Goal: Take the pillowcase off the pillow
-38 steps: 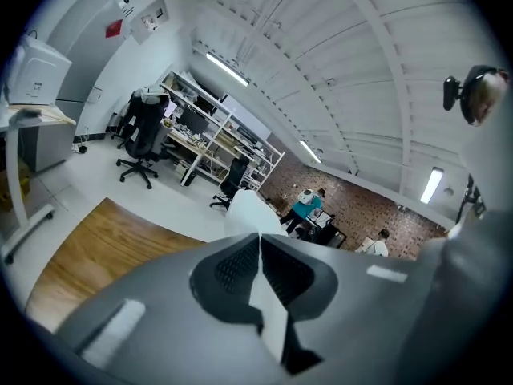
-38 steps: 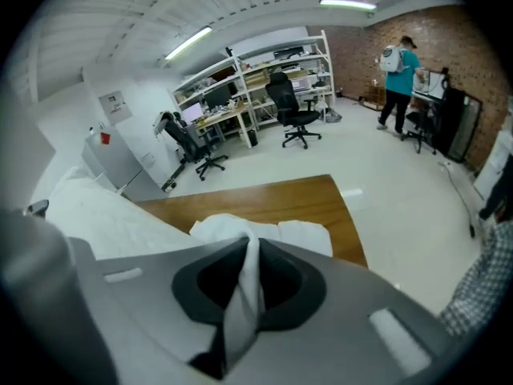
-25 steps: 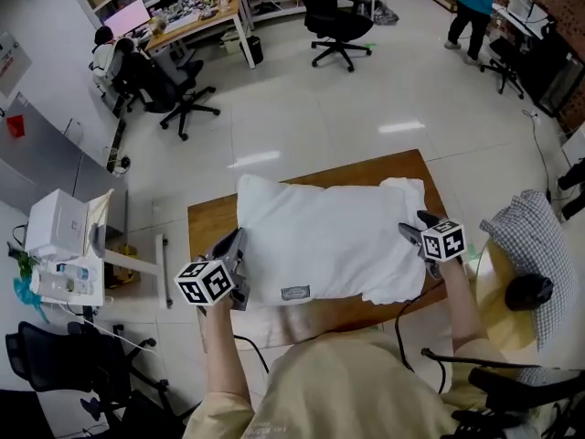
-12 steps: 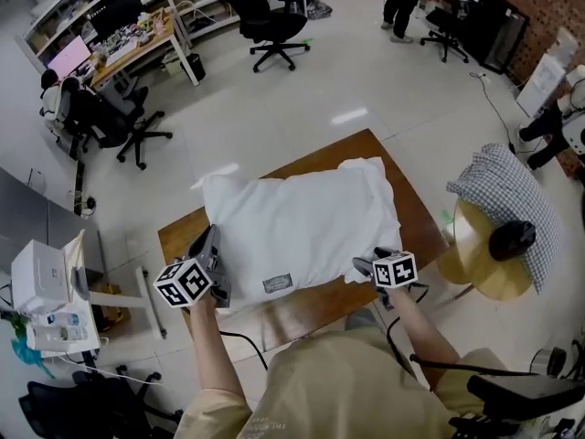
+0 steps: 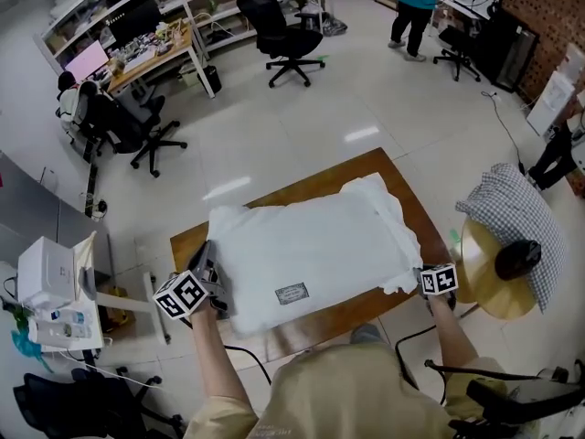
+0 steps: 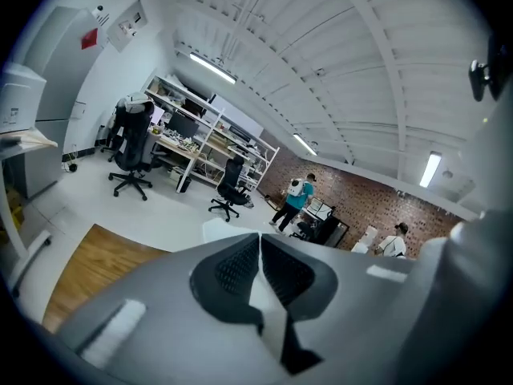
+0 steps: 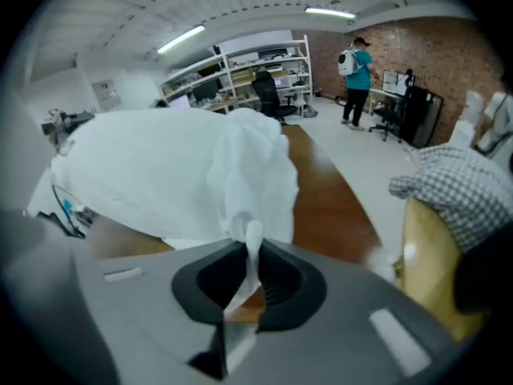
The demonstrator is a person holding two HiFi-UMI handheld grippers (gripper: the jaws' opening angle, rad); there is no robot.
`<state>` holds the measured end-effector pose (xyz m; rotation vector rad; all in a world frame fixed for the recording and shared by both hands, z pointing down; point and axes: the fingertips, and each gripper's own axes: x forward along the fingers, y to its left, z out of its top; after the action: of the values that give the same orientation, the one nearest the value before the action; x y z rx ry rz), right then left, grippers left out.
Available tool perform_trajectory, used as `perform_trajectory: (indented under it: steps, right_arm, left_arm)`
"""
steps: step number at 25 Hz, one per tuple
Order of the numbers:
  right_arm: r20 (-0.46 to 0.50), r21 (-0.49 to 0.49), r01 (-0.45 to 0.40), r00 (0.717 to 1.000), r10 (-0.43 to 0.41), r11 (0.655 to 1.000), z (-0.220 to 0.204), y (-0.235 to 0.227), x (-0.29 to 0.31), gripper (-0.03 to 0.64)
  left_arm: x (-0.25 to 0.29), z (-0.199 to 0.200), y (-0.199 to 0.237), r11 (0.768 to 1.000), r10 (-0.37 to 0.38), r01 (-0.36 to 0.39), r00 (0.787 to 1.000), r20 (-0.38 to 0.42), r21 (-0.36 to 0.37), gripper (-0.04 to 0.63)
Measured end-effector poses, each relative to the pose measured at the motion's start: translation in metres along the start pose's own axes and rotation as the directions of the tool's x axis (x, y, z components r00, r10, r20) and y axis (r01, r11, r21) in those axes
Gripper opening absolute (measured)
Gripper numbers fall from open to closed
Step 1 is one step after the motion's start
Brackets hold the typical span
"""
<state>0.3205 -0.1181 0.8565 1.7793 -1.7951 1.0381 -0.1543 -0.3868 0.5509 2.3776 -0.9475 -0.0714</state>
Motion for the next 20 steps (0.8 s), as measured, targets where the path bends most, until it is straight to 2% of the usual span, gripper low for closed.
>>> perform_trajectory:
  steps: [2, 4, 6, 7, 8, 9, 10, 14, 17, 20]
  right_arm:
    - [-0.035, 0.011, 0.064, 0.997, -0.063, 0.998, -0.005, -0.038, 0.009, 0.026]
    - [-0.031, 0.047, 0.008, 0.999, -0.007, 0.999, 0.001, -0.035, 0.012, 0.026]
    - [-0.013, 0.005, -0.048, 0.999, 0.048, 0.999, 0.019, -0.015, 0.008, 0.035]
    - [-0.002, -0.028, -0.059, 0.998, 0.059, 0.998, 0.028, -0.007, 0.003, 0.086]
    - [0.019, -0.046, -0.064, 0.998, 0.064, 0.997, 0.038, -0.003, -0.005, 0.196]
    - [0.05, -0.048, -0.07, 0.996, 0.072, 0.996, 0.048, -0.001, -0.017, 0.269]
    - [0.09, -0.042, -0.08, 0.992, 0.084, 0.996, 0.06, 0.001, -0.031, 0.285]
    - [0.208, -0.069, -0.12, 0.969, 0.132, 0.99, 0.115, 0.012, -0.072, 0.285]
    - [0.218, -0.14, -0.147, 0.96, 0.176, 0.979, 0.157, 0.021, -0.057, 0.284]
    - [0.183, -0.222, -0.192, 0.955, 0.234, 0.956, 0.198, 0.035, -0.022, 0.284]
  left_arm:
    - [-0.007, 0.0, 0.004, 1.0, -0.002, 0.002, 1.0, 0.008, 0.009, 0.006]
    - [-0.009, -0.002, 0.005, 0.999, 0.007, -0.007, 1.0, -0.007, 0.04, 0.006]
    - [-0.007, -0.005, 0.007, 0.995, 0.04, -0.037, 0.999, -0.036, 0.095, 0.006]
    - [-0.004, -0.006, 0.009, 0.992, 0.061, -0.055, 0.997, -0.046, 0.117, 0.006]
    - [0.0, -0.007, 0.01, 0.989, 0.078, -0.07, 0.995, -0.054, 0.132, 0.006]
    - [0.004, -0.009, 0.01, 0.987, 0.089, -0.08, 0.994, -0.059, 0.141, 0.006]
    - [0.007, -0.012, 0.009, 0.986, 0.096, -0.086, 0.994, -0.061, 0.146, 0.007]
    - [0.012, -0.019, 0.011, 0.986, 0.096, -0.088, 0.994, -0.049, 0.143, 0.006]
    - [0.016, -0.021, 0.012, 0.982, 0.107, -0.098, 0.993, -0.046, 0.16, 0.006]
    - [0.019, -0.026, 0.0, 0.972, 0.13, -0.115, 0.99, -0.062, 0.203, 0.006]
